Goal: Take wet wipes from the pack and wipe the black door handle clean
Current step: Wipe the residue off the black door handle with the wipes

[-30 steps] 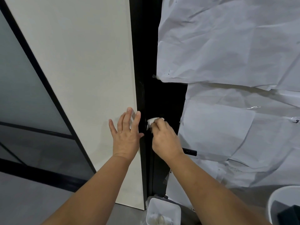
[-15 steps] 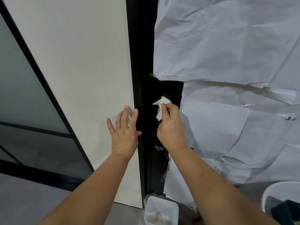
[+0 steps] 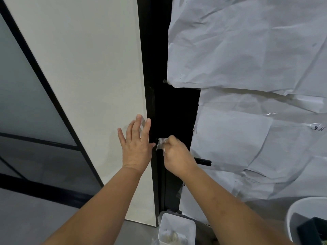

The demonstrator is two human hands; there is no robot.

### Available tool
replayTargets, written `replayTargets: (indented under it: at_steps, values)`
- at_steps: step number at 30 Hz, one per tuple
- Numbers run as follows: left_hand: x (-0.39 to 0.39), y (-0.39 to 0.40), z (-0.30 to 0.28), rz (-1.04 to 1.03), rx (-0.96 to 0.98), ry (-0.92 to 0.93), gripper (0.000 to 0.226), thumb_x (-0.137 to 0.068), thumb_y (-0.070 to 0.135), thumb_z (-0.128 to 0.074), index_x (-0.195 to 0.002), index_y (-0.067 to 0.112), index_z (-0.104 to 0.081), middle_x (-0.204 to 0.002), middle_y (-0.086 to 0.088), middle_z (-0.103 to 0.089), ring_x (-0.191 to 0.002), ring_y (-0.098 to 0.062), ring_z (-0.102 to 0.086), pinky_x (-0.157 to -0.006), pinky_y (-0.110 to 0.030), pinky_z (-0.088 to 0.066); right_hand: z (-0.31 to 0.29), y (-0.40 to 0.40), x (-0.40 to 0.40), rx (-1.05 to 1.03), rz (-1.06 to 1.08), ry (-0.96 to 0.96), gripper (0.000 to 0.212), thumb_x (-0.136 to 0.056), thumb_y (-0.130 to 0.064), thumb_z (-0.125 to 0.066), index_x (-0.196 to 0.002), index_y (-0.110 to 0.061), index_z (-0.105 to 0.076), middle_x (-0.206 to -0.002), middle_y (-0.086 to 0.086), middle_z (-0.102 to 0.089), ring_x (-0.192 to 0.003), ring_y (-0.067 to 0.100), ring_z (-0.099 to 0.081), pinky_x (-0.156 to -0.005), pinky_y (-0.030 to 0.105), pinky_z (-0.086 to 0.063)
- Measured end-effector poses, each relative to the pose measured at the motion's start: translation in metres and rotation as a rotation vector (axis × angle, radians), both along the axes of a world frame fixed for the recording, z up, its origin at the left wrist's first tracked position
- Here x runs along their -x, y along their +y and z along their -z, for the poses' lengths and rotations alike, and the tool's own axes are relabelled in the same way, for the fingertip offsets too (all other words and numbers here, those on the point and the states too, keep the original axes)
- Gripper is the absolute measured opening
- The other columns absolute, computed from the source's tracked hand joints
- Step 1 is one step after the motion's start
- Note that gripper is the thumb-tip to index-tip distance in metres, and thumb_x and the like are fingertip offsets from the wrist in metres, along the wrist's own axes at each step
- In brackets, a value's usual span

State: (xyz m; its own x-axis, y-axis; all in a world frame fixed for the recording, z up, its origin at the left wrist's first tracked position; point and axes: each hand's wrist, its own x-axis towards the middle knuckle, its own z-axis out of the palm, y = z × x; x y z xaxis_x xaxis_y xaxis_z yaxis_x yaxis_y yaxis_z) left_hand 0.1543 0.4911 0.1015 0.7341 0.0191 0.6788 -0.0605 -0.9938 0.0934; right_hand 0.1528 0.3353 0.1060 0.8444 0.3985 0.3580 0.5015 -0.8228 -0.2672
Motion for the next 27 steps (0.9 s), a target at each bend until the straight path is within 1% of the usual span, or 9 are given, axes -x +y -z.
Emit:
replayTargets:
  at_steps: [3,5,7,9,14,18,20,25,27]
  values:
    - [0.001,-0.001,0.001,0.015,0.028,-0.012,0.103,-0.069,0.024,-0.086,-0.151,0.02,-0.025,-0.158,-0.013,-0.023,-0.139,-0.033,-0.029,-0.114,-0.063,-0.021,-0.013,-0.011,0.0,-0.155,0.138,-0.053,0.017,-0.091,-0.017,-0.055,-0.097,-0.004,-0.063,-0.099,0.003,-0.049,-0.076,0.012,-0.048,-0.069,0.022,-0.046]
    - [0.002,-0.002,0.001,0.013,0.027,0.003,0.101,-0.07,0.027,-0.086,-0.151,0.019,-0.026,-0.159,-0.013,-0.022,-0.139,-0.033,-0.029,-0.113,-0.063,-0.022,-0.014,-0.017,0.002,-0.156,0.187,-0.033,0.013,-0.09,-0.016,-0.056,-0.095,-0.005,-0.062,-0.095,0.003,-0.046,-0.071,0.012,-0.045,-0.066,0.02,-0.041]
    - [0.001,-0.001,0.002,0.008,0.022,0.029,0.105,-0.07,0.033,-0.086,-0.152,0.02,-0.022,-0.16,-0.013,-0.019,-0.14,-0.034,-0.029,-0.114,-0.064,-0.02,-0.007,-0.018,0.006,-0.077,0.148,0.034,0.016,-0.086,-0.006,-0.057,-0.1,-0.004,-0.065,-0.097,0.007,-0.047,-0.076,0.017,-0.047,-0.07,0.026,-0.048]
    - [0.001,-0.003,0.002,0.004,0.029,0.058,0.108,-0.069,0.037,-0.085,-0.153,0.021,-0.019,-0.161,-0.012,-0.016,-0.141,-0.034,-0.027,-0.114,-0.064,-0.018,-0.001,-0.017,0.008,0.013,0.101,0.099,0.03,-0.083,0.001,-0.056,-0.11,-0.005,-0.067,-0.108,0.01,-0.049,-0.089,0.023,-0.05,-0.076,0.026,-0.048]
    - [0.001,-0.005,0.002,-0.017,0.033,0.081,0.106,-0.072,0.034,-0.084,-0.154,0.021,-0.017,-0.162,-0.01,-0.01,-0.144,-0.032,-0.021,-0.114,-0.065,-0.018,-0.006,-0.023,-0.006,0.034,0.129,0.155,0.044,-0.084,0.005,-0.059,-0.127,-0.006,-0.058,-0.122,0.01,-0.048,-0.102,0.025,-0.053,-0.086,0.031,-0.051]
    - [0.001,-0.005,0.003,-0.011,0.033,0.077,0.109,-0.072,0.034,-0.084,-0.155,0.021,-0.014,-0.162,-0.011,-0.009,-0.144,-0.033,-0.021,-0.114,-0.066,-0.018,-0.003,-0.022,0.006,0.102,0.084,0.098,0.041,-0.083,0.002,-0.058,-0.122,-0.006,-0.063,-0.116,0.009,-0.051,-0.098,0.022,-0.051,-0.075,0.022,-0.041]
    - [0.002,-0.005,0.004,-0.008,0.036,0.073,0.11,-0.071,0.033,-0.084,-0.155,0.021,-0.014,-0.162,-0.012,-0.01,-0.143,-0.033,-0.021,-0.113,-0.066,-0.018,-0.003,-0.021,0.012,0.123,0.074,0.085,0.04,-0.082,0.001,-0.058,-0.12,-0.007,-0.063,-0.115,0.008,-0.053,-0.097,0.021,-0.051,-0.072,0.022,-0.037]
    - [0.002,-0.005,0.003,-0.018,0.026,0.09,0.109,-0.072,0.036,-0.083,-0.155,0.021,-0.013,-0.162,-0.011,-0.01,-0.143,-0.033,-0.022,-0.113,-0.066,-0.016,-0.01,-0.017,0.002,0.137,0.098,0.087,0.032,-0.081,-0.001,-0.056,-0.112,-0.005,-0.066,-0.11,0.007,-0.051,-0.092,0.021,-0.051,-0.07,0.025,-0.041]
    - [0.003,-0.006,0.002,-0.021,0.032,0.091,0.11,-0.072,0.036,-0.084,-0.155,0.021,-0.013,-0.162,-0.011,-0.009,-0.143,-0.033,-0.023,-0.113,-0.066,-0.015,-0.01,-0.019,0.004,0.137,0.085,0.069,0.035,-0.081,0.001,-0.056,-0.115,-0.005,-0.064,-0.111,0.008,-0.052,-0.093,0.022,-0.05,-0.072,0.026,-0.04]
